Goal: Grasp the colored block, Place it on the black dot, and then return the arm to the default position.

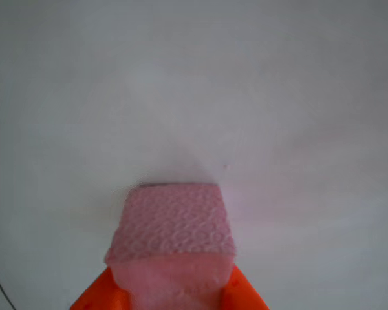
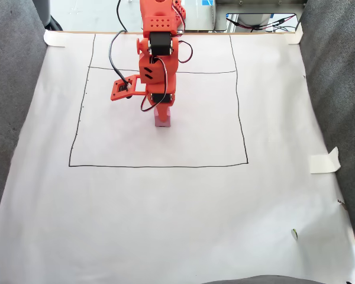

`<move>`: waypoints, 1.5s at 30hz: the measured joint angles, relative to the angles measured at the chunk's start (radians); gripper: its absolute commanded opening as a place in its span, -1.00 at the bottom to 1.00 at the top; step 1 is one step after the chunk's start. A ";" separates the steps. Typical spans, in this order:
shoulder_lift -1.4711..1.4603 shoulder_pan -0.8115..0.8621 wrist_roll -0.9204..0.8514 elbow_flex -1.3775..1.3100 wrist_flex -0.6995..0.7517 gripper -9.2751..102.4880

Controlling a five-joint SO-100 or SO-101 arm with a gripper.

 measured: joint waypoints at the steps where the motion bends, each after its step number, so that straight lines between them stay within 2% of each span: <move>1: 0.000 0.000 0.000 0.002 0.000 -0.36; 16: 0.048 0.009 0.003 0.069 0.020 -0.04; 23: 0.259 0.009 0.002 0.288 -0.091 -0.01; 27: 0.486 0.009 -0.018 0.503 -0.212 -0.02; 30: 0.678 0.009 -0.031 0.689 -0.322 -0.07; 34: 0.973 0.009 -0.051 0.953 -0.466 -0.26; 35: 1.042 0.006 -0.052 1.008 -0.474 -0.35; 37: 1.161 -0.008 -0.054 1.085 -0.462 -0.68; 38: 1.212 -0.015 -0.054 1.104 -0.445 -0.74; 40: 1.310 -0.032 -0.054 1.143 -0.422 -0.83; 45: 1.586 -0.014 -0.089 1.319 -0.431 -0.83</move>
